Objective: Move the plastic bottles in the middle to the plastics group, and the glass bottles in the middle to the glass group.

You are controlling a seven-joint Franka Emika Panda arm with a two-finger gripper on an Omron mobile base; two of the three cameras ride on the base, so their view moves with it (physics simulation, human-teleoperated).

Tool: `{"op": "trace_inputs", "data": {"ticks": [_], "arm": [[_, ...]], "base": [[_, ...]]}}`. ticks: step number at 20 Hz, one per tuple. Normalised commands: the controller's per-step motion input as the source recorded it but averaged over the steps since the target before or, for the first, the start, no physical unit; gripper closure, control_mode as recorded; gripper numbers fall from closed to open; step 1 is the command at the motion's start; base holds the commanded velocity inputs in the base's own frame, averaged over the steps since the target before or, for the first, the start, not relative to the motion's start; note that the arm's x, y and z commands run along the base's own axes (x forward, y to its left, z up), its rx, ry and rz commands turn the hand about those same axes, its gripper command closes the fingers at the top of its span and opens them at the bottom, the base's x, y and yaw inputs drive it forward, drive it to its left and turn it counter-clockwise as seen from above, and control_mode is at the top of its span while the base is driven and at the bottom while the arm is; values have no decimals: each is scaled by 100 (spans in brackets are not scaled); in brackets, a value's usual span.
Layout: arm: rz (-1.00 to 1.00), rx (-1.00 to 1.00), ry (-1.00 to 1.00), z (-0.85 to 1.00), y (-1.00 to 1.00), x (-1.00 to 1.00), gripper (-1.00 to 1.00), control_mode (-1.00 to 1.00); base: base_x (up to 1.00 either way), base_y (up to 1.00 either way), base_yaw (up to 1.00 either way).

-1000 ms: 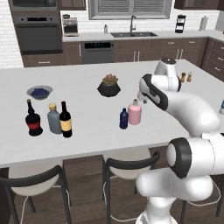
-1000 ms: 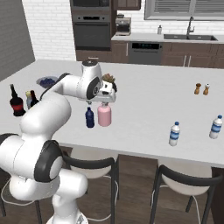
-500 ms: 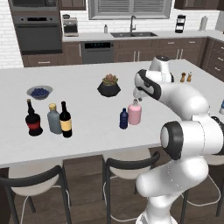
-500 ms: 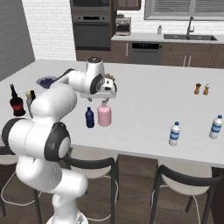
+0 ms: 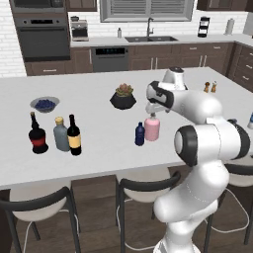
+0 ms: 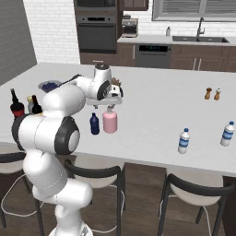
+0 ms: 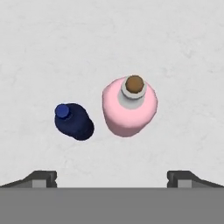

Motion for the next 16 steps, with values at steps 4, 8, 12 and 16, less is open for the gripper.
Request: {"op": "trace_inputs", "data": {"ticks": [4, 8, 12, 16], "arm": [[1, 0, 0, -11, 0, 9, -100, -100], [0, -4, 0, 0, 0, 13, -100, -100], [0, -5, 1, 0, 0, 23, -100, -100], [0, -2, 2, -1, 0, 20, -100, -100]], "base": [[0, 0, 0], [0, 0, 0], [0, 0, 0], [0, 0, 0]]}}
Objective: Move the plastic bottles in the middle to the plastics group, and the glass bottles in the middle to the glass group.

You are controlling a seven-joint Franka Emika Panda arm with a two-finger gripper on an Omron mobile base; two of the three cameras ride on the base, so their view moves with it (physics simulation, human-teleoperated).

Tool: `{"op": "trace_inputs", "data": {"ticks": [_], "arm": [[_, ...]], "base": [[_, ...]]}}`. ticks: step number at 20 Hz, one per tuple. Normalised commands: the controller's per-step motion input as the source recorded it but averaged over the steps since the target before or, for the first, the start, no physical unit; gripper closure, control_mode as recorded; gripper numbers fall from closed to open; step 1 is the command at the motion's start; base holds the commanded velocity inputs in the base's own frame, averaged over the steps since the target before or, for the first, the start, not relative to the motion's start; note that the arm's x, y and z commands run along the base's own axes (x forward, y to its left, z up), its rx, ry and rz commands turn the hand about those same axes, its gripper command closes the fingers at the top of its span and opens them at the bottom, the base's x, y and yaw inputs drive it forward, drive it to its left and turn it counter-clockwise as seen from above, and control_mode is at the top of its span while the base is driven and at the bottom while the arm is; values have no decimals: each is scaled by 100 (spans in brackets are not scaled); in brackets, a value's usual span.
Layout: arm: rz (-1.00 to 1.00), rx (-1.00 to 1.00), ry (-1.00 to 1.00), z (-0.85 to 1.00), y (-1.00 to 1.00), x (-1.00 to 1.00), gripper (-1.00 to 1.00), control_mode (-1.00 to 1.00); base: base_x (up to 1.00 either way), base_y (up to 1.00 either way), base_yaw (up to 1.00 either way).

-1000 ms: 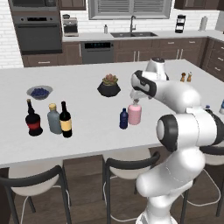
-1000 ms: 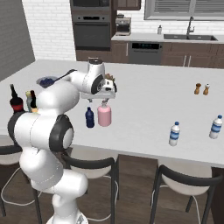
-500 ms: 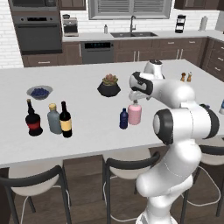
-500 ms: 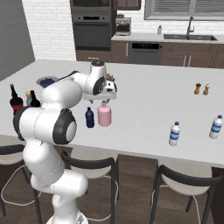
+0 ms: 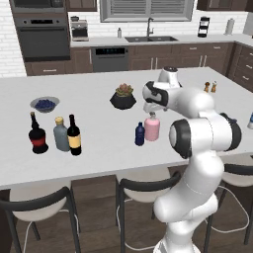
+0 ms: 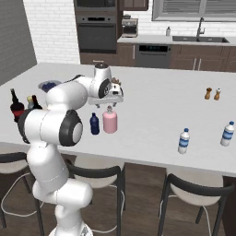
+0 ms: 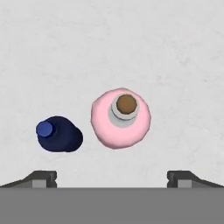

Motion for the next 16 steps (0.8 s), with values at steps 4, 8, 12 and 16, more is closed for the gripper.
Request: {"op": "trace_inputs", "data": {"ticks": [4, 8, 12, 16], "arm": [[0, 0, 5, 0, 0, 9, -100, -100], [0, 0, 4, -18, 0, 25, -100, -100], [0, 0, 3, -35, 0, 26, -100, -100], [0, 0, 5, -11, 0, 39, -100, -100]], "base": [[0, 0, 0], [0, 0, 0], [0, 0, 0], [0, 0, 0]]}}
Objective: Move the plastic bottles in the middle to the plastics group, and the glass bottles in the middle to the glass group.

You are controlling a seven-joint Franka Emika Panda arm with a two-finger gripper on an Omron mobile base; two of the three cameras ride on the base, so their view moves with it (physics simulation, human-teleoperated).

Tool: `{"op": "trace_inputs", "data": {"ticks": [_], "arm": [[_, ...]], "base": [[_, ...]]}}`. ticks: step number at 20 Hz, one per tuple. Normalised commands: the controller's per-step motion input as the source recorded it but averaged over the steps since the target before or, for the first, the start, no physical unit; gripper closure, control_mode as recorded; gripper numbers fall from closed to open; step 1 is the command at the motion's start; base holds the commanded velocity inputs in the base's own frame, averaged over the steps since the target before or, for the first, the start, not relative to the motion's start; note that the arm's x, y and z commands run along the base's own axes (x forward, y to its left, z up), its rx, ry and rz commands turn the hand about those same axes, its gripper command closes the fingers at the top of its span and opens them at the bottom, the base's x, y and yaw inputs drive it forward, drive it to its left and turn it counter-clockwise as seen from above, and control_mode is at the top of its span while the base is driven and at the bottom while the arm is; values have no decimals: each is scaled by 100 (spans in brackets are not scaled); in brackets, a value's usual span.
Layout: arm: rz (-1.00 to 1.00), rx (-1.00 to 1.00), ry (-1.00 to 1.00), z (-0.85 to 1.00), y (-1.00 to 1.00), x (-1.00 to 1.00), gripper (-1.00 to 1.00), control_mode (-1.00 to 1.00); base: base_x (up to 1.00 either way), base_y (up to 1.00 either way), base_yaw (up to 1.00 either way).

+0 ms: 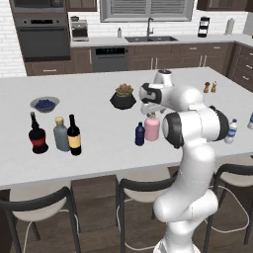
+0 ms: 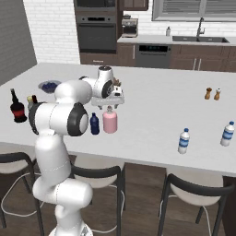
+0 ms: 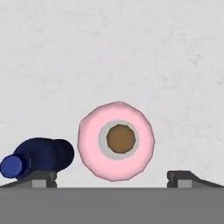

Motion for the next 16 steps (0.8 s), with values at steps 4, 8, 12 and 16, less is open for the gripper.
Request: {"op": "trace_inputs", "data": {"ticks": [4, 8, 12, 16], "arm": [[0, 0, 8, -11, 0, 13, -100, -100], [0, 0, 4, -27, 0, 16, -100, -100], [0, 0, 1, -28, 0, 16, -100, -100], [0, 0, 0, -6, 0, 8, -100, -100]], "base": [[0, 0, 0], [0, 0, 0], [0, 0, 0], [0, 0, 0]]}}
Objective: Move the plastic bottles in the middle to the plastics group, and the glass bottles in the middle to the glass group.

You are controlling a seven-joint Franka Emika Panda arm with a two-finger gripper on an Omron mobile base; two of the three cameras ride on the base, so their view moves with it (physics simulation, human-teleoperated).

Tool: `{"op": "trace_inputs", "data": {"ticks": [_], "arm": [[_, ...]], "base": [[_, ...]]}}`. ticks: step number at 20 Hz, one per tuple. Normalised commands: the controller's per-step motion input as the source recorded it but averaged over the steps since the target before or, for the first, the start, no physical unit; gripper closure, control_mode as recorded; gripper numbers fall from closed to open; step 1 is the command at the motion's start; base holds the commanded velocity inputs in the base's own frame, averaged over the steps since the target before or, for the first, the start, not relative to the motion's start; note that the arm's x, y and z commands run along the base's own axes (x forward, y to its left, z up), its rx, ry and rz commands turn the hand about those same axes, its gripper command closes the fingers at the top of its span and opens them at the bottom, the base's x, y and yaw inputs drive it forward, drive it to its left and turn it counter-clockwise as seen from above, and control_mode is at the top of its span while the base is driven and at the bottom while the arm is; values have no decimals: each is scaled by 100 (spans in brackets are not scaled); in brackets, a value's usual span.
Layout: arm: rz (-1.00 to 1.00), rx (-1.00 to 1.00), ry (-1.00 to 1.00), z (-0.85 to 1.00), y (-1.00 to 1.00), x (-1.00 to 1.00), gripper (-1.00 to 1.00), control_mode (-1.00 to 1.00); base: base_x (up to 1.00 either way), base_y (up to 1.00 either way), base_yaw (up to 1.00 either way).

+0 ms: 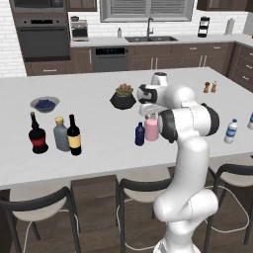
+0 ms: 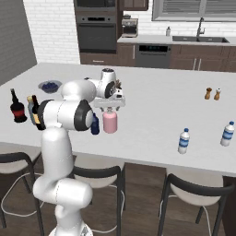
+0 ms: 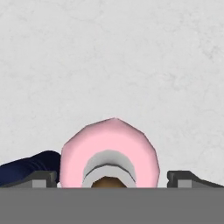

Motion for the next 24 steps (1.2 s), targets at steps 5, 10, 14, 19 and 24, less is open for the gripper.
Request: {"op": "trace_inputs", "data": {"ticks": [5, 10, 14, 19, 24], "arm": [[0, 0, 0, 0, 0, -1, -100, -100], [0, 0, 0, 0, 0, 0, -100, -100], [0, 0, 0, 0, 0, 0, 100, -100], [0, 0, 0, 0, 0, 0, 100, -100], [0, 0, -1, 9, -2, -12, 100, -100]], "base": [[0, 0, 0], [0, 0, 0], [0, 0, 0], [0, 0, 0], [0, 0, 0]]}}
